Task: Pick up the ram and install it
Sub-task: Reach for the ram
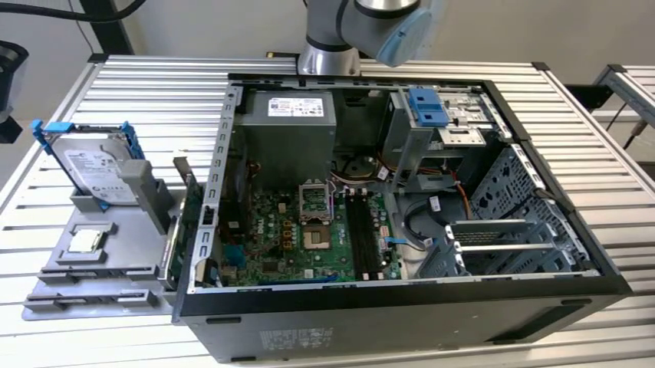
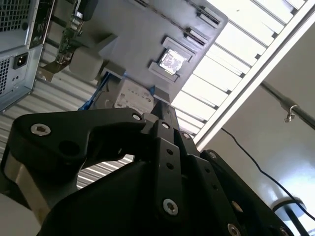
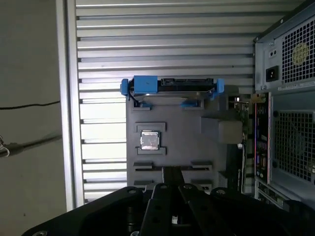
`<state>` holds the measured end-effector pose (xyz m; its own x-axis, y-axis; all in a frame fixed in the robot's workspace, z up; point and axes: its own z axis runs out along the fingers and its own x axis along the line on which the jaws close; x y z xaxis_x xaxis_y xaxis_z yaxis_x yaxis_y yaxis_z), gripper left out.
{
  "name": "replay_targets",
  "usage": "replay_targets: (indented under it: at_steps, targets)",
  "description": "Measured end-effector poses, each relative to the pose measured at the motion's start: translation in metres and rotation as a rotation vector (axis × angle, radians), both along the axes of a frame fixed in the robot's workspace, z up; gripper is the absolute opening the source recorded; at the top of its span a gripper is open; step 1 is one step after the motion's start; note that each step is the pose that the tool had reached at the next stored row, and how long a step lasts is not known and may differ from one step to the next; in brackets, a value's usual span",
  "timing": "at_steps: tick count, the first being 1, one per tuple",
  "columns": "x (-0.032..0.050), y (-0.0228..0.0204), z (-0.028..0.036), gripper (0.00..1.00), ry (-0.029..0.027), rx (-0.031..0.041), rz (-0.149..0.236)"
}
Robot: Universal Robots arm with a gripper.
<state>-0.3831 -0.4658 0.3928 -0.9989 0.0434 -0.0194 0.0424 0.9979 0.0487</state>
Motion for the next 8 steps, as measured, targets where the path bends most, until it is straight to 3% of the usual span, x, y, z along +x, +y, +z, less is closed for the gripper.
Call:
replay_targets:
  at_steps: [5, 8]
  targets:
    - [-0.0002, -0.0015, -0.0003, 0.00, 0.0001, 0.0000, 0.000]
    - [-0.0008, -0.0078, -0.0008, 0.00, -0.0001, 0.0001, 0.000]
